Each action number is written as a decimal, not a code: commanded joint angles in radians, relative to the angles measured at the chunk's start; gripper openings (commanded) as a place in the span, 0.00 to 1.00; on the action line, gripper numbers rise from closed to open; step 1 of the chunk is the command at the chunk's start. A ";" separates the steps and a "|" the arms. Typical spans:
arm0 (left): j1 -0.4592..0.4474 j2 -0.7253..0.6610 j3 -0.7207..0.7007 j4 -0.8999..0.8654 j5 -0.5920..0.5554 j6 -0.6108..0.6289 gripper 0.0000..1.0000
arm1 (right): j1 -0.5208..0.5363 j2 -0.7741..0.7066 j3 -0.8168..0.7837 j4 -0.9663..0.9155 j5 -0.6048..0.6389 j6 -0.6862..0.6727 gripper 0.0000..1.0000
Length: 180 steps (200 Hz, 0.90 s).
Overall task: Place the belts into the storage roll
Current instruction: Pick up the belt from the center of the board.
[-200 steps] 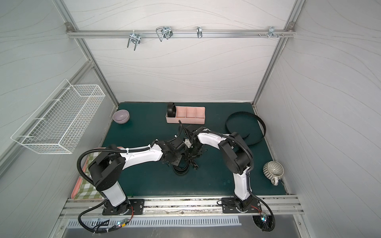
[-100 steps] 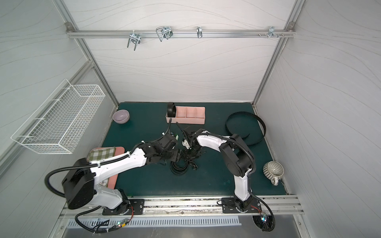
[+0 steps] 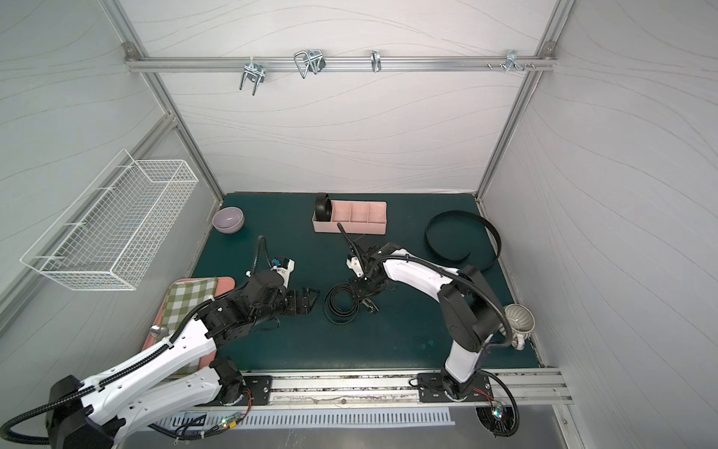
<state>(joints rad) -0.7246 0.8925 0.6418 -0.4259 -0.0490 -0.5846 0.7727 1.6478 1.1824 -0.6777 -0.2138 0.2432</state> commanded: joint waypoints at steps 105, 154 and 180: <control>0.045 0.132 0.105 0.404 0.557 -0.044 0.99 | -0.042 -0.481 -0.045 -0.075 0.148 -0.132 0.08; 0.040 0.190 0.140 0.476 0.590 -0.047 0.99 | -0.058 -0.539 -0.072 -0.074 0.113 -0.118 0.08; 0.021 0.247 0.201 0.443 0.592 -0.010 0.99 | -0.058 -0.552 -0.072 -0.085 0.111 -0.115 0.08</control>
<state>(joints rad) -0.6880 1.1015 0.7525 -0.0364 0.5102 -0.6189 0.7193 1.1336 1.1000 -0.7582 -0.0731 0.1303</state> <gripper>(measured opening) 0.991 0.341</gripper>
